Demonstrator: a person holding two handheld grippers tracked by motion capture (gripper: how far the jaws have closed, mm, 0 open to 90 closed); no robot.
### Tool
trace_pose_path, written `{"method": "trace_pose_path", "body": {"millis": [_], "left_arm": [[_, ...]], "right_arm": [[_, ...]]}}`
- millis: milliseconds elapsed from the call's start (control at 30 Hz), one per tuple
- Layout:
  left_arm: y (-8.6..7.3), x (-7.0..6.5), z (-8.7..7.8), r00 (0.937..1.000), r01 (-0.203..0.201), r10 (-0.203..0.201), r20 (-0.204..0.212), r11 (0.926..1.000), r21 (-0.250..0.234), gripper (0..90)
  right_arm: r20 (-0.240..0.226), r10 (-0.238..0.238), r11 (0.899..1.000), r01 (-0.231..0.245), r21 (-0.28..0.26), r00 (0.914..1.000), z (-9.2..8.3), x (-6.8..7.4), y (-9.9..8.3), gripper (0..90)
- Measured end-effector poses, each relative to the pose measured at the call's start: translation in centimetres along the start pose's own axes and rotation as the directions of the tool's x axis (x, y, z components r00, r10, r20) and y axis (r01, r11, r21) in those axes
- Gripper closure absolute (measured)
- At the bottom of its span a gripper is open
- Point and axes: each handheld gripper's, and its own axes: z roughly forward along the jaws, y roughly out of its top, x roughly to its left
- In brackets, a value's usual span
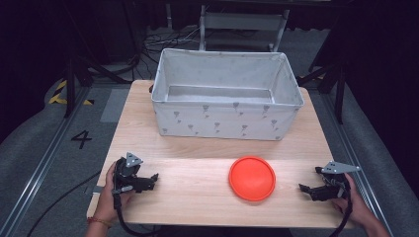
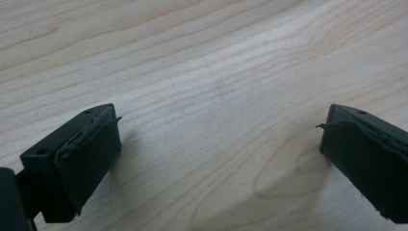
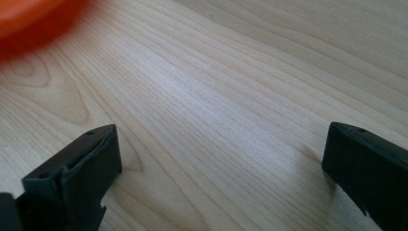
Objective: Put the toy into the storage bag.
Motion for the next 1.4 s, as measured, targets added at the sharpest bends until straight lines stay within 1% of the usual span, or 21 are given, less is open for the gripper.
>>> {"method": "trace_pose_path", "body": {"millis": [67, 100, 233, 300, 367, 400, 433, 567, 633, 733, 800, 900, 1000, 1067, 1100, 1133, 1167, 1200, 1233, 1300, 1400], "left_arm": [[-0.2, 0.0, 0.0, 0.9999, -0.012, 0.012, 0.01, 0.9999, -0.01, 0.5], [-0.2, 0.1, -0.1, 0.9996, -0.019, 0.019, 0.02, 0.9998, -0.01, 0.6], [-0.5, -0.1, -0.3, 0.9983, -0.046, 0.046, 0.036, 0.9989, -0.009, 0.6], [-0.6, -0.2, -0.4, 0.9983, -0.042, 0.043, 0.04, 0.999, -0.012, 0.6], [-0.6, -0.1, -0.4, 0.9974, -0.055, 0.055, 0.045, 0.9985, -0.005, 0.5], [-0.6, 0.0, -0.4, 0.997, -0.056, 0.056, 0.054, 0.9984, -0.005, 0.4], [-0.6, 0.0, -0.4, 0.997, -0.056, 0.056, 0.054, 0.9984, -0.005, 0.2], [-0.5, 0.2, -0.4, 0.9944, -0.081, 0.081, 0.068, 0.9967, -0.009, 0.2], [-0.5, 0.3, -0.4, 0.9941, -0.082, 0.083, 0.07, 0.9966, -0.009, 0.1], [-0.5, 0.3, -0.4, 0.994, -0.083, 0.084, 0.071, 0.9965, -0.009, 0.2], [-0.5, 0.3, -0.4, 0.994, -0.083, 0.083, 0.071, 0.9965, -0.009, 0.2], [-0.5, 0.3, -0.4, 0.9939, -0.084, 0.085, 0.071, 0.9964, -0.009, 0.2], [-0.5, 0.3, -0.4, 0.9938, -0.085, 0.085, 0.071, 0.9964, -0.009, 0.2], [-0.5, 0.3, -0.4, 0.9939, -0.084, 0.084, 0.071, 0.9964, -0.009, 0.2], [-0.5, 0.3, -0.4, 0.9939, -0.084, 0.084, 0.071, 0.9964, -0.009, 0.2], [-0.5, 0.3, -0.4, 0.9939, -0.084, 0.084, 0.071, 0.9964, -0.009, 0.2], [-0.5, 0.3, -0.4, 0.9939, -0.084, 0.084, 0.071, 0.9964, -0.009, 0.2], [-0.5, 0.3, -0.4, 0.9939, -0.084, 0.085, 0.071, 0.9964, -0.009, 0.2], [-0.5, 0.3, -0.4, 0.9938, -0.084, 0.085, 0.072, 0.9964, -0.009, 0.2], [-0.5, 0.3, -0.4, 0.9938, -0.085, 0.085, 0.071, 0.9964, -0.01, 0.3], [-0.5, 0.3, -0.4, 0.9941, -0.084, 0.085, 0.067, 0.9964, -0.01, 0.4]], "right_arm": [[0.0, 0.0, 1.0, 0.0, 0.0, 1.0, 0.0, 0.0, 0.0, 0.1], [0.0, 0.0, 1.0, 0.0, 0.0, 1.0, 0.0, 0.0, 0.0, 0.1], [-0.004, -0.004, 1.0, 0.004, -0.001, 1.0, 0.0, 0.0, 0.0, 0.0], [-0.007, -0.006, 1.0, 0.006, -0.001, 1.0, 0.0, 0.0, 0.0, 0.0], [-0.007, -0.006, 1.0, 0.006, -0.001, 1.0, -0.1, 0.0, 0.0, 0.0], [-0.007, -0.006, 1.0, 0.006, 0.0, 1.0, -0.1, 0.0, 0.0, 0.0], [-0.007, -0.006, 1.0, 0.006, 0.0, 1.0, -0.1, 0.0, 0.0, 0.0], [-0.001, -0.002, 1.0, 0.002, -0.001, 1.0, -0.1, 0.0, -0.1, 0.1], [0.003, 0.001, 1.0, -0.001, -0.001, 1.0, -0.1, 0.1, -0.1, 0.1], [-0.007, -0.009, 1.0, 0.009, -0.002, 0.9999, -0.1, 0.0, -0.1, 0.1], [-0.018, -0.024, 1.0, 0.024, -0.001, 0.9996, -0.2, -0.1, -0.2, 0.3], [-0.019, -0.026, 1.0, 0.026, -0.001, 0.9995, -0.2, -0.1, -0.2, 0.3], [-0.054, -0.059, 0.998, 0.06, 0.007, 0.9968, -0.4, -0.3, -0.3, 1.6], [-0.069, -0.06, 0.998, 0.06, -0.008, 0.9958, -0.5, -0.4, -0.2, 8.1], [-0.069, -0.06, 0.998, 0.06, -0.008, 0.9958, -0.5, -0.4, -0.2, 8.1], [-0.082, -0.06, 0.998, 0.059, -0.013, 0.9949, -0.6, -0.4, -0.1, 14.4], [-0.082, -0.06, 0.998, 0.059, -0.013, 0.9949, -0.6, -0.4, -0.1, 14.4], [-0.128, -0.052, 0.998, 0.049, -0.029, 0.9904, -0.7, -0.4, 0.1, 20.2], [-0.135, -0.054, 0.998, 0.051, -0.027, 0.9893, -0.7, -0.3, 0.2, 19.6], [-0.13, -0.062, 0.998, 0.059, -0.028, 0.9895, -0.7, -0.1, 0.5, 19.3], [-0.149, -0.064, 0.997, 0.059, -0.039, 0.9868, -0.8, 0.4, 1.5, 19.3]]}}
